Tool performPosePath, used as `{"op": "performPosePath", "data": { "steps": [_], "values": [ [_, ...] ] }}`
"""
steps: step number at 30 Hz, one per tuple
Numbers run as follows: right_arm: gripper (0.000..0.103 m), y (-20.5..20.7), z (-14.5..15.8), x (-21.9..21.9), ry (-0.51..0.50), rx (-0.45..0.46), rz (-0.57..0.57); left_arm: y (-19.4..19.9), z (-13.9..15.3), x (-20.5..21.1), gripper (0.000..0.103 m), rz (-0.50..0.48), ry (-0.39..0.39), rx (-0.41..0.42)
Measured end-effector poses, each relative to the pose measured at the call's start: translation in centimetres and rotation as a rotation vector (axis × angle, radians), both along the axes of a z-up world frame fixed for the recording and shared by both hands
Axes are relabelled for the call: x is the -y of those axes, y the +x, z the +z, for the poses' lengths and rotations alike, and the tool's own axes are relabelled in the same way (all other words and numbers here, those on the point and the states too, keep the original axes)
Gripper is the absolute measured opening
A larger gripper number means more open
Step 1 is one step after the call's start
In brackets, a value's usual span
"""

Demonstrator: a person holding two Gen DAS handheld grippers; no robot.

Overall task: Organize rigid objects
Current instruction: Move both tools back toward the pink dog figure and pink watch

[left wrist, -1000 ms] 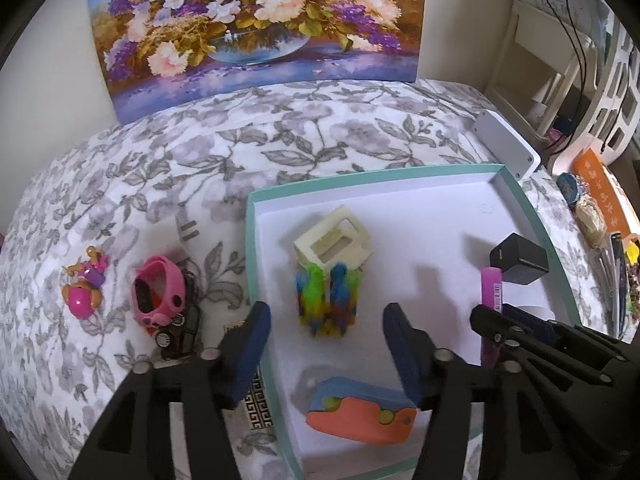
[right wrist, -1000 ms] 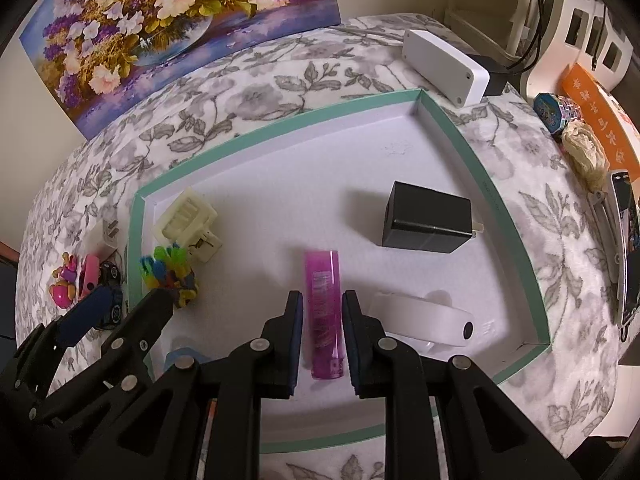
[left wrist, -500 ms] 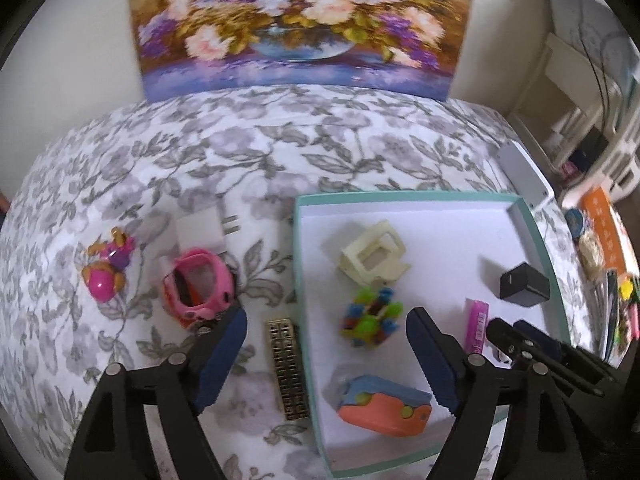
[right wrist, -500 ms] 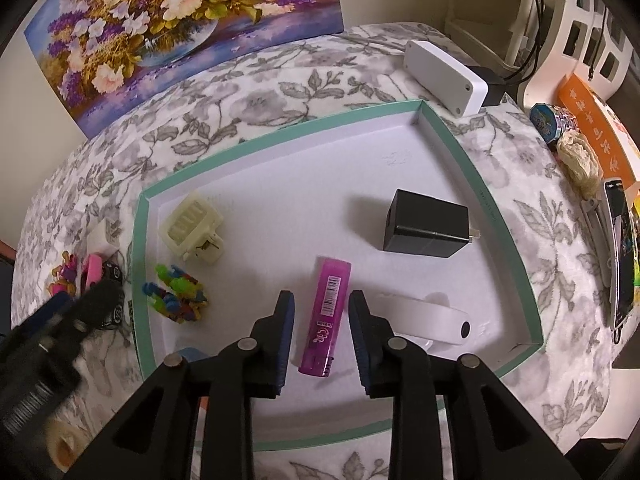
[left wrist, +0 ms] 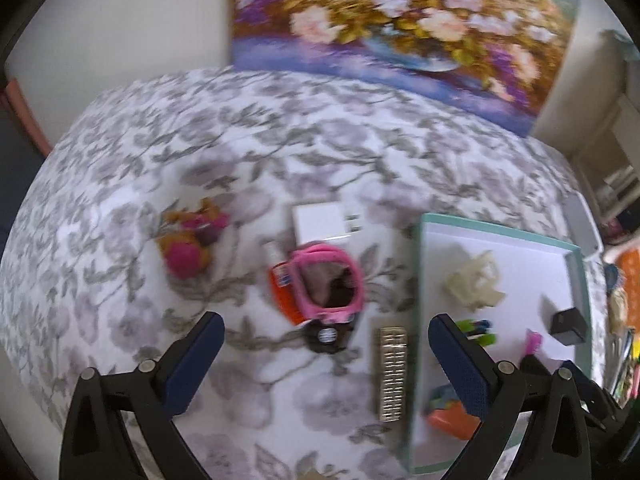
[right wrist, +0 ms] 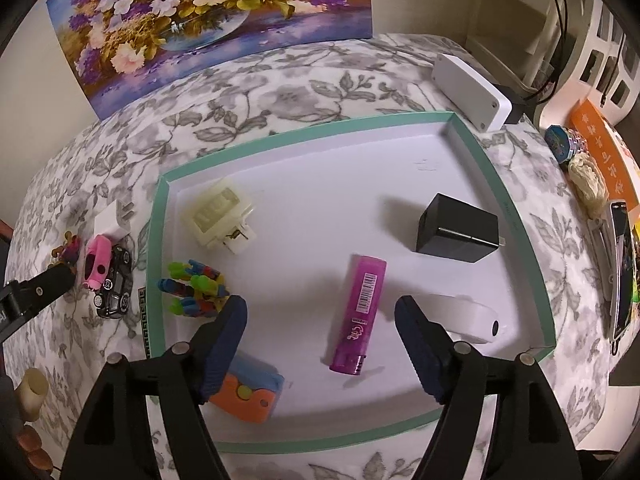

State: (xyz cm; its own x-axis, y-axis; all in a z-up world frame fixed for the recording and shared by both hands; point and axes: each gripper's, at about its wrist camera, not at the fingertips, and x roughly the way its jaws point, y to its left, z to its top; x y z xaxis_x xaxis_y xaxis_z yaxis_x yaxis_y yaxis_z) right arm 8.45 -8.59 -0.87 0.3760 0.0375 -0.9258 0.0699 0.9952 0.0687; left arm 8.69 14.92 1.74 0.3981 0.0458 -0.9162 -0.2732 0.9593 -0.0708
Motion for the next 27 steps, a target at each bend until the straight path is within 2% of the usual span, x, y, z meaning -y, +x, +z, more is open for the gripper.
{"op": "performPosePath", "data": {
  "steps": [5, 14, 27],
  "values": [
    [0.086, 0.0, -0.3, -0.6, -0.005, -0.012, 0.006, -0.4, -0.2, -2.3, 0.103, 0.063, 0.011, -0.021],
    [0.087, -0.3, 0.7, -2.4, 0.004, 0.023, 0.030, -1.3, 1.0, -6.0, 0.103, 0.140, -0.003, 0.013],
    [0.087, -0.7, 1.0, -9.4, 0.031, 0.042, 0.127, -2.5, 1.0, -11.4, 0.103, 0.217, -0.041, 0.012]
  ]
}}
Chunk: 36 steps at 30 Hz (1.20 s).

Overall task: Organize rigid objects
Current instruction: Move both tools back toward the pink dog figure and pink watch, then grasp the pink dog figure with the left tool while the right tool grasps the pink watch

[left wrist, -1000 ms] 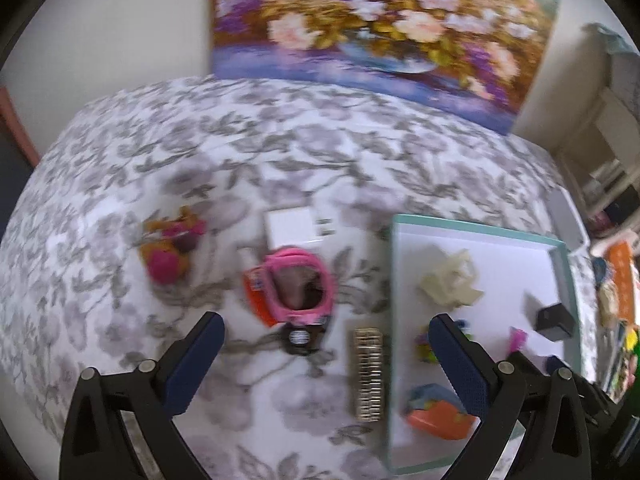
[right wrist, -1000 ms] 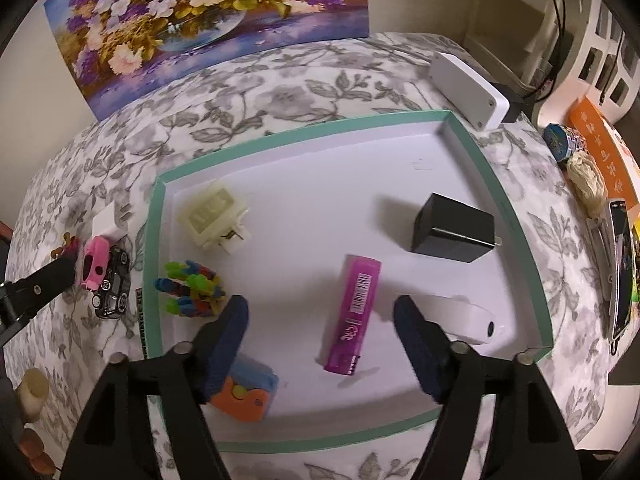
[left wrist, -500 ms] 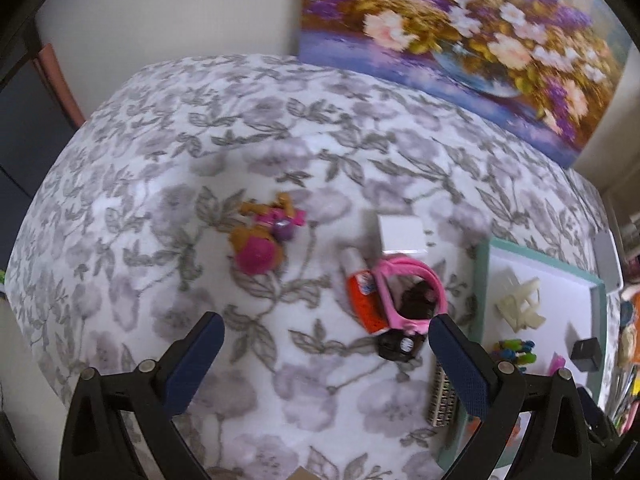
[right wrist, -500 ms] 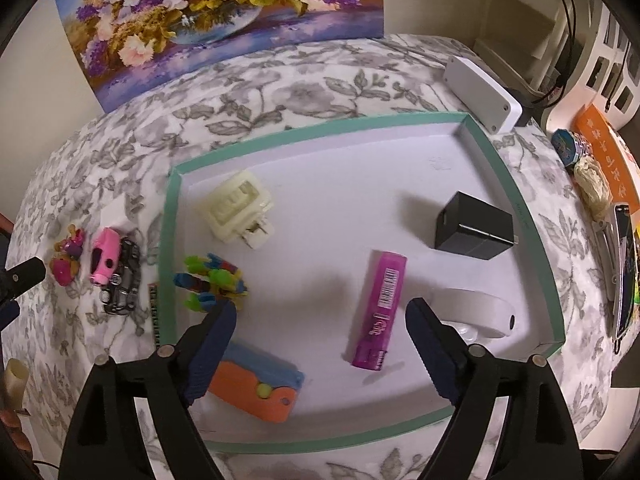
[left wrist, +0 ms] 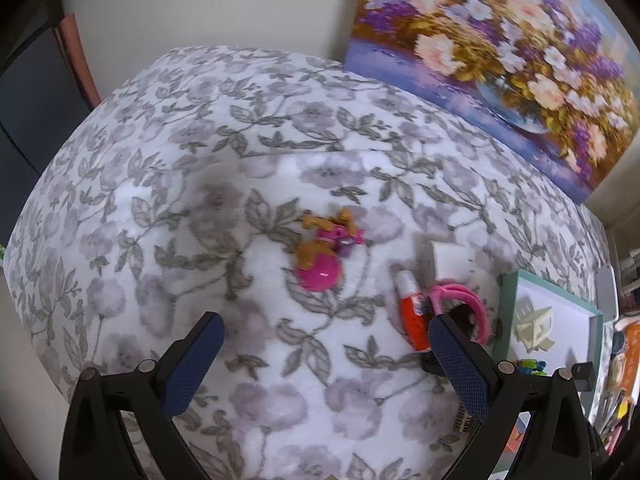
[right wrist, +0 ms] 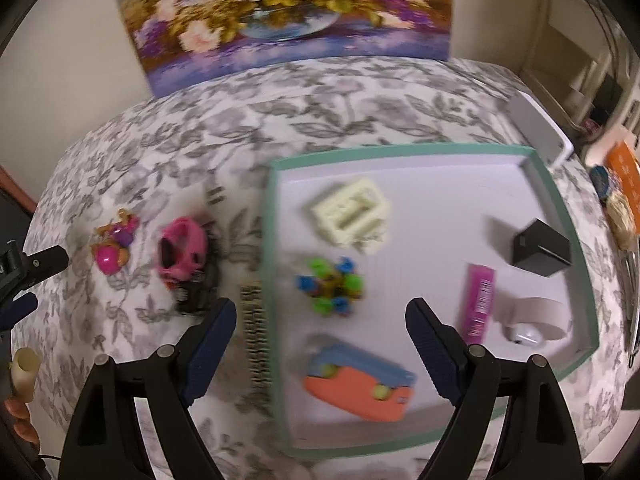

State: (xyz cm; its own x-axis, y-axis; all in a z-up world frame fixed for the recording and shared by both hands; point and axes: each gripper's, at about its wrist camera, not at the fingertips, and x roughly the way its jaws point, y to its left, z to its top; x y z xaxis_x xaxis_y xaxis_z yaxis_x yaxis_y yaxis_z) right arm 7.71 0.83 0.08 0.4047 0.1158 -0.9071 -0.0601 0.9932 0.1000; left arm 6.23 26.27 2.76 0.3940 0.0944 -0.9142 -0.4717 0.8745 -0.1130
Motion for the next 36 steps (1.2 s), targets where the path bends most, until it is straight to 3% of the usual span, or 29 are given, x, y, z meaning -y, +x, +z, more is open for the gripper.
{"op": "performPosePath", "data": {
  "steps": [7, 18, 32, 36],
  "values": [
    [0.087, 0.5, 0.1, -4.3, 0.002, 0.011, 0.069, -0.4, -0.9, -3.2, 0.103, 0.042, -0.026, -0.013],
    [0.087, 2.1, -1.7, -8.4, -0.042, -0.003, 0.139, 2.1, -3.7, -3.2, 0.103, 0.019, -0.093, -0.056],
    [0.087, 4.2, -4.0, -10.3, -0.078, -0.024, 0.162, 4.9, -6.2, -3.6, 0.100, 0.000, -0.073, -0.075],
    [0.078, 4.6, -4.1, -10.6, -0.065, -0.016, 0.166, 5.4, -6.8, -3.3, 0.092, -0.016, -0.060, -0.079]
  ]
}}
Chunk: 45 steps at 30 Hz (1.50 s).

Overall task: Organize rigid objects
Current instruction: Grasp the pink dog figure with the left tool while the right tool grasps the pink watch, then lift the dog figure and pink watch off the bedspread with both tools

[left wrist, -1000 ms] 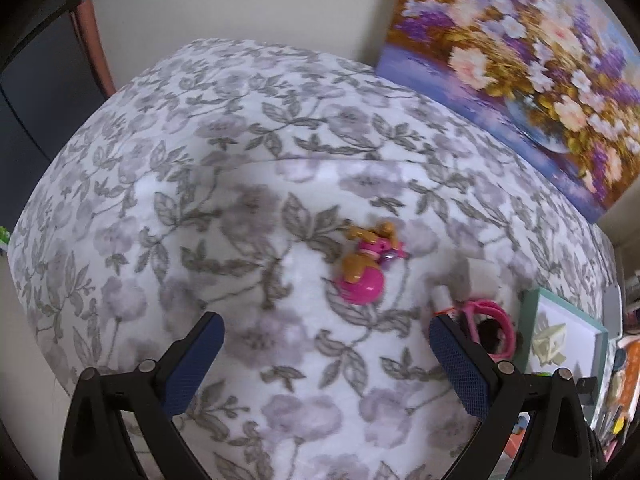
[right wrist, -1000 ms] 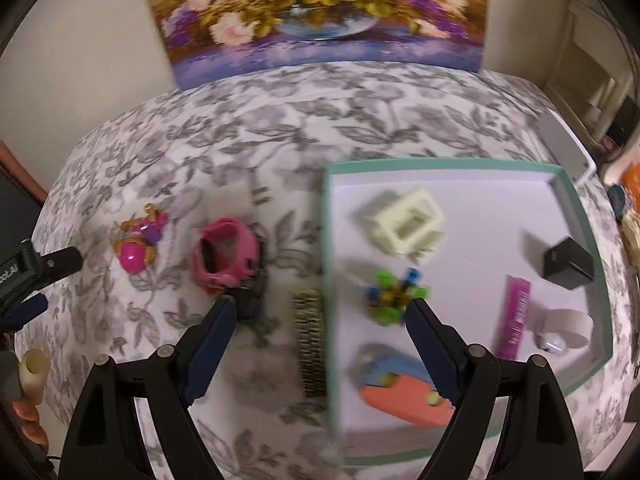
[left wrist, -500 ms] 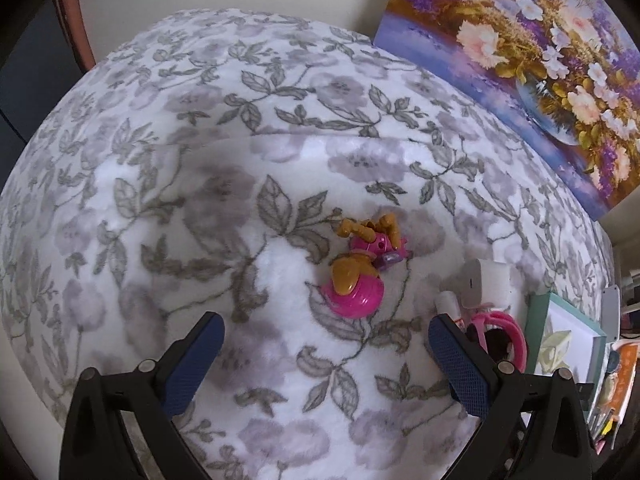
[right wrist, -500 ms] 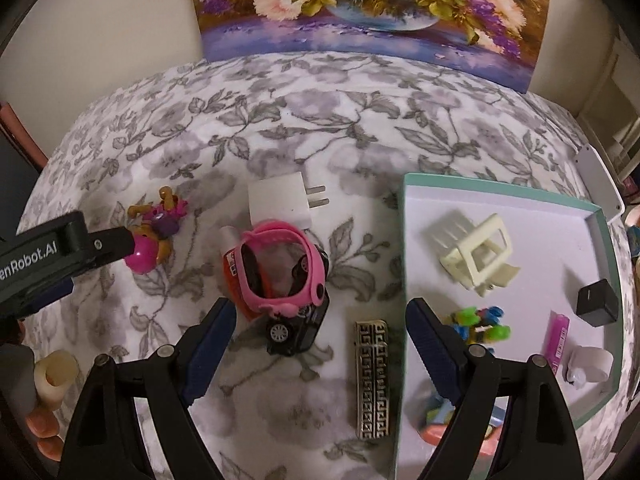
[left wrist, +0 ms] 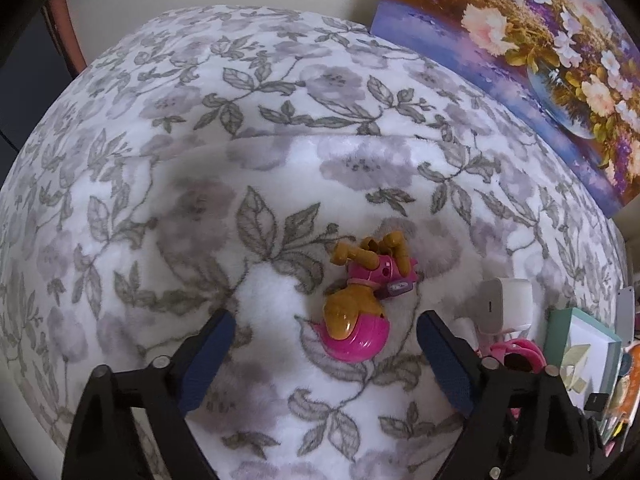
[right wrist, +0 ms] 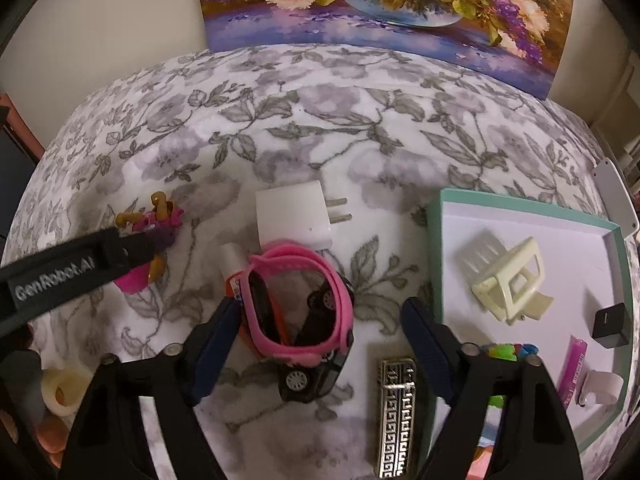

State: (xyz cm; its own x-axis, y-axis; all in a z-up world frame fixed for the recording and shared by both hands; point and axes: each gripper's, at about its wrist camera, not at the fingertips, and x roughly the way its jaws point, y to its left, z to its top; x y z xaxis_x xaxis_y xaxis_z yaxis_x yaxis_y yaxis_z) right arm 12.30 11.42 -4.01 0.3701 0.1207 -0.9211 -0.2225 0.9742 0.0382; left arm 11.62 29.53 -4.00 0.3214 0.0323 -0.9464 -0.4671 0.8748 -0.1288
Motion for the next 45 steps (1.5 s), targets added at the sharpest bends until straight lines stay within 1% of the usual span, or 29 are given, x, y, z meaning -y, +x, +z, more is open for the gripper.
{"op": "performPosePath", "data": {
  "steps": [1, 3, 5, 6, 8, 10, 13, 20, 32, 35, 38, 39, 40, 41, 45],
  "values": [
    [0.077, 0.1, 0.0, 0.0, 0.002, 0.001, -0.001, 0.1, -0.1, 0.1, 0.091, -0.005, 0.000, 0.001],
    [0.068, 0.3, -0.1, 0.0, 0.011, -0.004, -0.002, 0.3, -0.3, 0.3, 0.085, -0.011, 0.002, 0.000],
    [0.063, 0.3, -0.2, 0.0, 0.016, -0.009, -0.004, 0.4, -0.5, 0.5, 0.080, -0.021, 0.003, -0.003],
    [0.058, 0.3, -0.2, 0.0, 0.016, -0.010, -0.004, 0.4, -0.5, 0.6, 0.077, -0.027, 0.002, -0.004],
    [0.052, 0.4, -0.3, 0.1, 0.014, -0.013, -0.004, 0.6, -0.7, 0.8, 0.069, -0.038, 0.000, -0.007],
    [0.050, 0.4, -0.2, 0.3, 0.028, -0.017, -0.006, 0.6, -0.9, 1.0, 0.055, -0.047, -0.004, -0.011],
    [0.049, 0.5, -0.1, 0.5, 0.034, -0.018, -0.011, 0.6, -1.0, 1.2, 0.047, -0.054, -0.018, -0.005],
    [0.048, 0.5, 0.2, 0.8, 0.039, -0.021, -0.016, 0.5, -0.2, 0.8, 0.046, -0.043, -0.014, 0.010],
    [0.047, 0.8, 2.7, 2.3, 0.085, 0.005, -0.040, 0.0, 3.7, 0.7, 0.045, -0.040, 0.020, 0.094],
    [0.047, 0.9, 3.3, 3.1, 0.103, 0.012, -0.054, -0.2, 4.5, 0.8, 0.044, -0.037, 0.009, 0.107],
    [0.047, 1.0, 3.9, 3.8, 0.120, 0.019, -0.067, -0.3, 5.2, 1.2, 0.040, -0.041, 0.016, 0.120],
    [0.047, 1.1, 4.1, 4.0, 0.124, 0.020, -0.072, -0.3, 5.3, 1.4, 0.037, -0.043, 0.018, 0.124],
    [0.047, 1.1, 4.1, 4.2, 0.127, 0.020, -0.076, -0.3, 5.6, 1.6, 0.030, -0.045, 0.020, 0.130],
    [0.047, 1.1, 4.2, 4.5, 0.129, 0.019, -0.080, -0.4, 5.8, 1.7, 0.027, -0.047, 0.023, 0.135],
    [0.047, 1.2, 4.2, 5.0, 0.134, 0.014, -0.087, -0.3, 6.1, 2.4, 0.027, -0.062, 0.036, 0.137]
  ]
}}
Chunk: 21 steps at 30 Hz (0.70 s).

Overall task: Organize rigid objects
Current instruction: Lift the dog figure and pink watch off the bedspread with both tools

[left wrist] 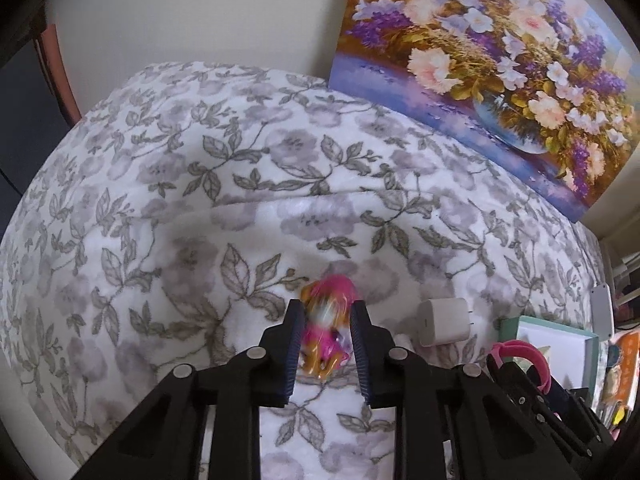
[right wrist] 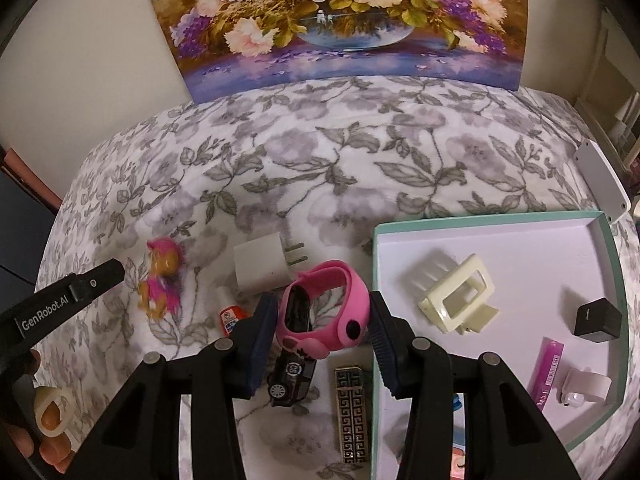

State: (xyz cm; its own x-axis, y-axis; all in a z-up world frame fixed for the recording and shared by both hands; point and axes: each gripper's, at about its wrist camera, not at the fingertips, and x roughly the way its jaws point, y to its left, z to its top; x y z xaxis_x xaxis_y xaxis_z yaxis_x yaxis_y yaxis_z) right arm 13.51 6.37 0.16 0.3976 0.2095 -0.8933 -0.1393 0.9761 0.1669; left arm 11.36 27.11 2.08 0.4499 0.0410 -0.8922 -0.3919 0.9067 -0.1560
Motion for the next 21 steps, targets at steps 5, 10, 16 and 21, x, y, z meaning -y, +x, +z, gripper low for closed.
{"op": "performPosePath", "data": {
  "steps": [5, 10, 16, 21],
  "values": [
    [0.047, 0.0, 0.0, 0.4, 0.008, -0.007, -0.009, 0.2, -0.8, -0.1, 0.027, 0.003, -0.003, -0.023],
    [0.047, 0.1, -0.5, 0.4, 0.017, -0.025, -0.014, 0.3, -1.9, -0.8, 0.035, 0.020, 0.006, -0.033],
    [0.047, 0.5, -1.3, 0.4, 0.026, -0.041, -0.017, 1.3, -3.9, -0.3, 0.047, -0.002, 0.004, -0.053],
    [0.047, 1.0, -1.8, 0.6, 0.037, -0.048, -0.023, 2.3, -5.0, 0.3, 0.047, -0.024, 0.033, -0.056]
  ]
}}
